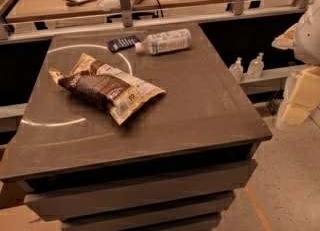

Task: Place blue plastic bottle upright

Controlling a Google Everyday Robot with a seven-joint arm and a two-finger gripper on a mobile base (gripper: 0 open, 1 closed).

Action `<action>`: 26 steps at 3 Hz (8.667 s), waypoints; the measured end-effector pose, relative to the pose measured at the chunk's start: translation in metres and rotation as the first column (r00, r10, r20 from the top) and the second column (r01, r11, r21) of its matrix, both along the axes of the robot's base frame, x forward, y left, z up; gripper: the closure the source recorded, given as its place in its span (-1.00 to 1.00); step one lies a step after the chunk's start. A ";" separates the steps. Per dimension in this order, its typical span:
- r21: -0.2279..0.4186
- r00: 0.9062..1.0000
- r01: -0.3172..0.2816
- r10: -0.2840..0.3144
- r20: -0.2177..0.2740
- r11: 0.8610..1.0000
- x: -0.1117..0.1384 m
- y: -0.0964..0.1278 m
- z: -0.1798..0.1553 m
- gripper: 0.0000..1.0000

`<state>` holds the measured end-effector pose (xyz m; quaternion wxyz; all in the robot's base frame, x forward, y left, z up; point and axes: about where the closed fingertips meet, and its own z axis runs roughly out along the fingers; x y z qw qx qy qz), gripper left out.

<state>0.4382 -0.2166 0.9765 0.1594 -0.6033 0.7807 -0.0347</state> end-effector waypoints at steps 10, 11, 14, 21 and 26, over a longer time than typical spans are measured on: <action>0.175 0.880 -0.137 0.038 0.473 0.975 0.284 0.140 -0.010 -1.00; 0.116 0.844 -0.202 0.113 0.524 0.972 0.315 0.154 -0.006 -1.00; 0.011 0.850 -0.332 0.295 0.436 0.943 0.348 0.169 -0.044 -1.00; 0.078 0.893 -0.436 0.420 0.164 0.896 0.370 0.194 -0.129 0.71; 0.852 0.884 -0.401 -0.101 0.456 0.338 0.324 0.195 0.039 1.00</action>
Offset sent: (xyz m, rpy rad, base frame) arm 0.0172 0.0098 0.0052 0.0423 -0.0146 0.0146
